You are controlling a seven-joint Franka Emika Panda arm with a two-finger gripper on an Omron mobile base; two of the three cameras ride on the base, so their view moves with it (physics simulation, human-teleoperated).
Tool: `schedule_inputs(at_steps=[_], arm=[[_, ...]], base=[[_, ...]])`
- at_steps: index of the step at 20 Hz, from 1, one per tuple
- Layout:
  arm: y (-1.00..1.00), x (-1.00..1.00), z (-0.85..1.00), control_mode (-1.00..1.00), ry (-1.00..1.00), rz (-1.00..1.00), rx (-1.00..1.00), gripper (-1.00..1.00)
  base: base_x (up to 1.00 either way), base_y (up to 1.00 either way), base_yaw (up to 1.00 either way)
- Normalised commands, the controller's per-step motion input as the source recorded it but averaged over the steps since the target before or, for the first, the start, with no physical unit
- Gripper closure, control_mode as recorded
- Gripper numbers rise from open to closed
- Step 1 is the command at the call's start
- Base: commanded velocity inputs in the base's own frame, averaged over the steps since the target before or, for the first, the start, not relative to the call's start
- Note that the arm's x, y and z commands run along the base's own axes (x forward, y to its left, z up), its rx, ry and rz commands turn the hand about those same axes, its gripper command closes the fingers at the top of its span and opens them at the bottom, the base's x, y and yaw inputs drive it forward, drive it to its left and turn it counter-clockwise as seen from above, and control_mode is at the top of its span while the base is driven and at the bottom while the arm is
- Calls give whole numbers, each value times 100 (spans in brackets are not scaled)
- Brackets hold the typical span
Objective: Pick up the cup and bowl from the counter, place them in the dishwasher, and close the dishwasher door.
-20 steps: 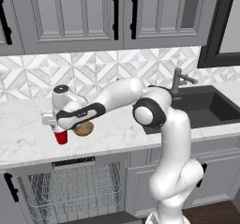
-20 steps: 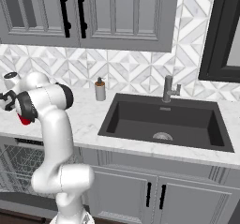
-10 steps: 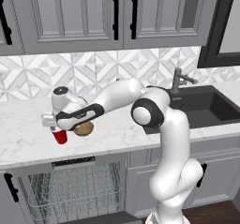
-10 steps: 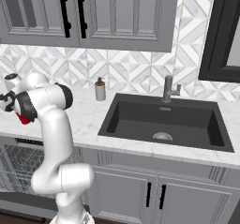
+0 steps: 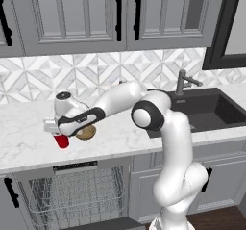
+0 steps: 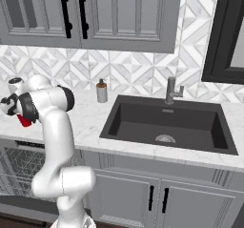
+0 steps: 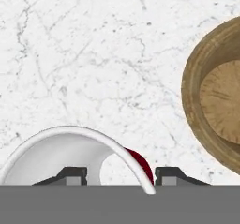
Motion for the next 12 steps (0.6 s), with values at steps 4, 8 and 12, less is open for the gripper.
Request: schedule_inputs(at_steps=[4, 8, 12], arm=[[0, 1, -4, -100, 0, 0, 0, 100], [-2, -88, -3, -100, -11, 0, 11, 100], [-22, -100, 0, -100, -6, -2, 14, 100]], base=[[0, 0, 0], [0, 0, 0], [0, 0, 0]])
